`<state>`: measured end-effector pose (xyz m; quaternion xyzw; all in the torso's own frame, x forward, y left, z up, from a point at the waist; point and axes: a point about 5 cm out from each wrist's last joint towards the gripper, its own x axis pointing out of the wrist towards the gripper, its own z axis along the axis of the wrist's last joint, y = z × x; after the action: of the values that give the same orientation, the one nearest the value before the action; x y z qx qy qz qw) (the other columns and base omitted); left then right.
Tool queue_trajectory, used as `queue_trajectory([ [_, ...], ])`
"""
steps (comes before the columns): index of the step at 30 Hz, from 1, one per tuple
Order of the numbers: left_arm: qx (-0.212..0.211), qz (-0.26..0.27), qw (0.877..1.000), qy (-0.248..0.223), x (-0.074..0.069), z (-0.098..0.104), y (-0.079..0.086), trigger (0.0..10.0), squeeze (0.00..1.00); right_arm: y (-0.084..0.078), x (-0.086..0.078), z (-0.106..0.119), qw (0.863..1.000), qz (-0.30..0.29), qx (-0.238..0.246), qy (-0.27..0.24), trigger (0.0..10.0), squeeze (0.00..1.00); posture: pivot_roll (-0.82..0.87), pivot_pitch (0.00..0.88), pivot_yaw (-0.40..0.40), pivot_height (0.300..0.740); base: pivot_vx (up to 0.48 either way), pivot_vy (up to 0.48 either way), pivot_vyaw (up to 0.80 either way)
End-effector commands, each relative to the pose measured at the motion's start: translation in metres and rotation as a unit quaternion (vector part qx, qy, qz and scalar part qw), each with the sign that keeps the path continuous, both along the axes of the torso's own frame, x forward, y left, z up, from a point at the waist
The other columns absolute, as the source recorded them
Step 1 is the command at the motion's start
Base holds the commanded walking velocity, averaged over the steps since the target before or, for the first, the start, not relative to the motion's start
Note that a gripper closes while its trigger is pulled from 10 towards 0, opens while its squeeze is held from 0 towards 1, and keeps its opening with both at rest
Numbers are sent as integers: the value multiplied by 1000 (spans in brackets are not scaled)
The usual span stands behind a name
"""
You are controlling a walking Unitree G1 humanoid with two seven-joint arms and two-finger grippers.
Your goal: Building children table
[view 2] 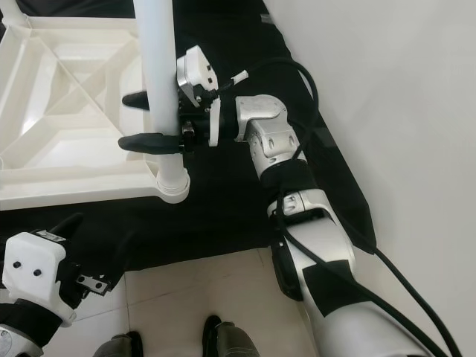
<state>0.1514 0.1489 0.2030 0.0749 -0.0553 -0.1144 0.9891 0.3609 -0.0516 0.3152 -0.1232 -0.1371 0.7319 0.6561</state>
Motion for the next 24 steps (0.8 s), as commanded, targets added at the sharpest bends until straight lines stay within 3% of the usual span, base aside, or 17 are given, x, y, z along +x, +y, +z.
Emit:
queue_trajectory([
  [1, 2, 0, 1000, -2, -3, 1, 0, 10000, 0, 0, 0, 2, 1000, 8, 0, -8, 0, 0, 190, 297, -154, 740, 0, 0, 0],
  [6, 1, 1, 1000, -1, -3, 1, -1, 10000, 0, -3, 2, 2, 1000, 14, 2, -8, 0, 0, 185, 294, -154, 740, 0, 0, 0],
  [9, -4, 0, 1000, -7, -1, 3, -1, 10000, 0, -16, 6, 1, 999, -26, 10, -17, 0, 0, 161, 287, -157, 740, 0, 0, 0],
  [11, -10, -2, 1000, -11, 1, 5, -2, 10000, 0, -36, 11, -13, 991, -128, 13, -23, 0, 0, 132, 274, -159, 740, 0, 0, 0],
  [12, -10, -2, 1000, -11, 1, 5, -2, 10000, 0, -36, 11, -13, 991, -128, 13, -23, 0, 0, 132, 274, -159, 740, 0, 0, 0],
  [13, -11, -3, 1000, -11, 1, 5, -2, 10000, 0, -40, 11, -20, 986, -166, 16, -14, 0, 0, 132, 274, -159, 740, 0, 0, 0],
  [14, -12, -3, 1000, -11, 2, 6, -1, 10000, 0, -42, 11, -31, 972, -234, 24, 3, 0, 0, 124, 269, -155, 740, 0, 0, 0],
  [15, -12, -3, 1000, -11, 2, 6, -1, 10000, 0, -42, 11, -31, 972, -234, 24, 3, 0, 0, 124, 269, -155, 740, 0, 0, 0],
  [16, -12, -2, 1000, -10, 2, 6, 0, 10000, 0, -42, 14, -47, 926, -377, 24, -1, 0, 0, 126, 264, -147, 740, 0, 0, 0],
  [17, -12, -2, 1000, -10, 2, 6, 0, 10000, 0, -42, 14, -47, 926, -377, 24, -1, 0, 0, 126, 264, -147, 740, 0, 0, 0],
  [18, -18, 2, 1000, -9, 3, 6, 1, 10000, 0, -55, 15, -61, 823, -566, 48, 0, 0, 0, 118, 261, -140, 740, 0, 0, 0],
  [19, -23, 3, 1000, -10, 6, 6, 2, 10000, 0, -46, -6, -88, 819, -573, 5, -12, 0, 0, 113, 254, -129, 740, 0, 0, 0],
  [20, -30, 3, 999, -13, 8, 6, 2, 10000, 0, -38, -23, -105, 821, -571, -1, 2, 0, 0, 102, 238, -125, 740, 0, 0, 0],
  [21, -30, 3, 999, -13, 8, 6, 2, 10000, 0, -38, -23, -105, 821, -571, -1, 2, 0, 0, 102, 238, -125, 740, 0, 0, 0],
  [22, -34, 3, 999, -15, 10, 7, 1, 10000, 0, -29, -34, -114, 839, -544, -4, 18, 0, 0, 102, 231, -122, 740, 0, 0, 0],
  [23, -34, 3, 999, -15, 10, 7, 1, 10000, 0, -29, -34, -114, 839, -544, -4, 18, 0, 0, 102, 231, -122, 740, 0, 0, 0],
  [24, -35, 1, 999, -18, 12, 7, 1, 10000, 0, -19, -35, -109, 852, -523, 8, 7, 0, 0, 106, 220, -126, 740, 0, 0, 0],
])
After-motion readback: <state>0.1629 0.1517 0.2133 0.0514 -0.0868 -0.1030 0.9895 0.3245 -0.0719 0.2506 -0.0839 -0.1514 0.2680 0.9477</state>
